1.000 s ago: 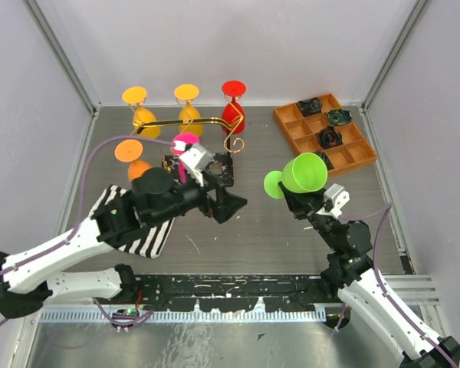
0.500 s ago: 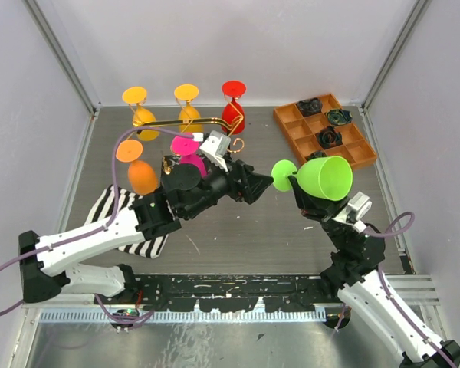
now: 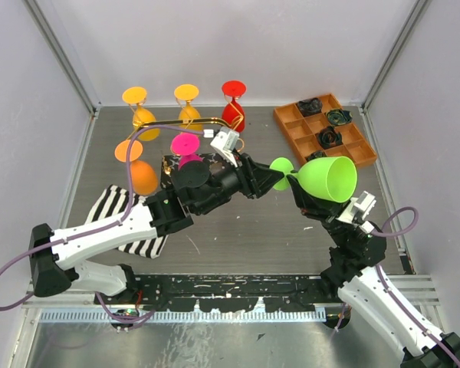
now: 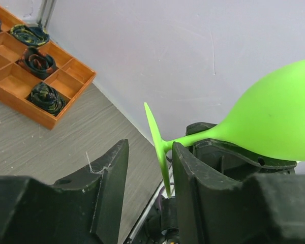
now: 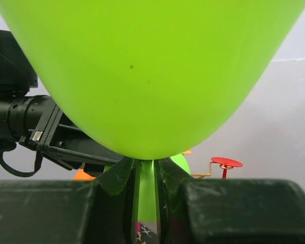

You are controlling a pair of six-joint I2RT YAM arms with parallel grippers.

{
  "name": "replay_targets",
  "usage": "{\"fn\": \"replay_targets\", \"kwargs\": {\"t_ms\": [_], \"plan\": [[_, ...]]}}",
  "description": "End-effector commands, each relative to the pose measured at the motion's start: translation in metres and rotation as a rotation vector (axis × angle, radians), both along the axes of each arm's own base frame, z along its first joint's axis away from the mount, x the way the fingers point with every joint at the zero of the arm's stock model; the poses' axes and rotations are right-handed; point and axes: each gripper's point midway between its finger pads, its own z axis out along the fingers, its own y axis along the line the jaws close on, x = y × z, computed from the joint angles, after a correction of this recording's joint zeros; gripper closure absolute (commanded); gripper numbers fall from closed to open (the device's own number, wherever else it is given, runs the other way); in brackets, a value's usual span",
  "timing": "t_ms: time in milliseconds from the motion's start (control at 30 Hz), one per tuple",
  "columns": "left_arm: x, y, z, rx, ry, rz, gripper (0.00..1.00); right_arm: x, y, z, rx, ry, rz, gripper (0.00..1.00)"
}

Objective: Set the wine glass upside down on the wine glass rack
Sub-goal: Turn the wine glass upside down at the wine rack.

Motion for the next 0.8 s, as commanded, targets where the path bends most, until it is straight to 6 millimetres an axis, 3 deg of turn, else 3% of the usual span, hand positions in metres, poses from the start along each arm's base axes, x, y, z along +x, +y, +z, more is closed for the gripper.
{"fn": "replay_targets", "kwargs": {"t_ms": [0,267,367,467,633,767], "plan": [[-0.004,-0.004,0.027,-0.090,-0.018,-0.020,0.58,-0.019,-0.004,0.028,0.050,-0.094,0.035,0.99],[-0.002,-0.004,0.030,-0.094,-0.022,-0.008,0.86,-0.016,0.001,0.020,0.014,-0.083,0.036,0.99],[-0.001,-0.003,0.033,-0.085,-0.028,-0.003,1.00,-0.013,0.001,0.017,0.005,-0.068,0.030,0.87],[-0.001,0.000,0.037,-0.074,-0.042,0.004,1.00,-0.009,0.002,0.012,-0.012,-0.052,0.021,0.76],[0.004,0.014,0.037,-0.027,-0.073,0.052,0.99,0.000,0.003,0.001,-0.033,0.013,-0.001,0.49],[0.005,0.047,0.053,-0.002,-0.131,0.127,0.96,0.009,0.009,-0.023,-0.090,0.102,0.005,0.36]]}}
